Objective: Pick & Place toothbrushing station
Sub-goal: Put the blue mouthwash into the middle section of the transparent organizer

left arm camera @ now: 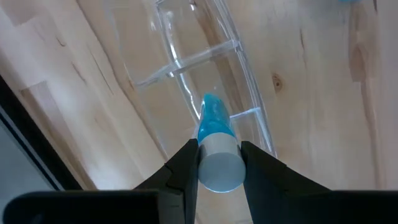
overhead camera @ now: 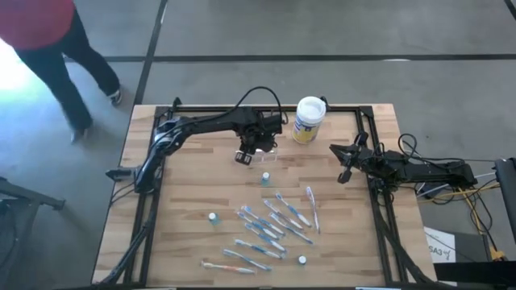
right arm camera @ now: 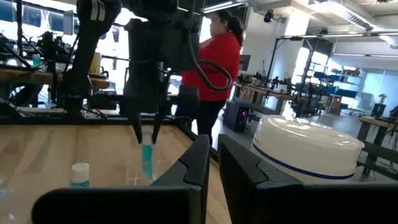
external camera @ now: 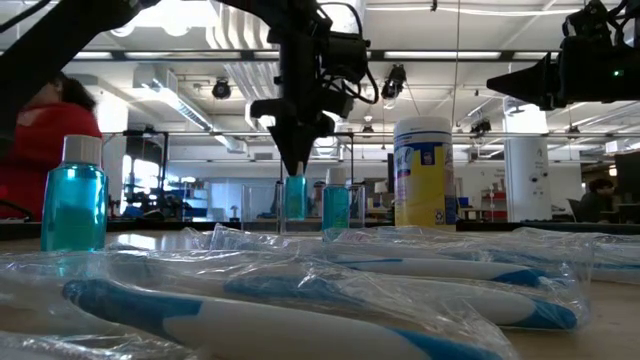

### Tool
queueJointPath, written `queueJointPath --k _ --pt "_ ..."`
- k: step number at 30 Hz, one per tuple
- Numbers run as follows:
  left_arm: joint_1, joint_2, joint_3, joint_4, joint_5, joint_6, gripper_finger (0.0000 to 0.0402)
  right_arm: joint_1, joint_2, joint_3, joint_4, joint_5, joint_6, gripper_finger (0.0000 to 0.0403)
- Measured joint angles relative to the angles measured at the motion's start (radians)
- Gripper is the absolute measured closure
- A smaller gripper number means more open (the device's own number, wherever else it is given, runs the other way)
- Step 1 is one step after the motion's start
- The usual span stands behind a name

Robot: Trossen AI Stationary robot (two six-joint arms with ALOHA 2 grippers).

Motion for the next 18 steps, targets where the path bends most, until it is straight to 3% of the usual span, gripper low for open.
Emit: queueJointPath --k 18 --pt "0.000 -0.001 -0.079 0.079 0.019 0.003 0.0303 0.000 0.000 0.000 0.003 0.000 0.000 0.0371"
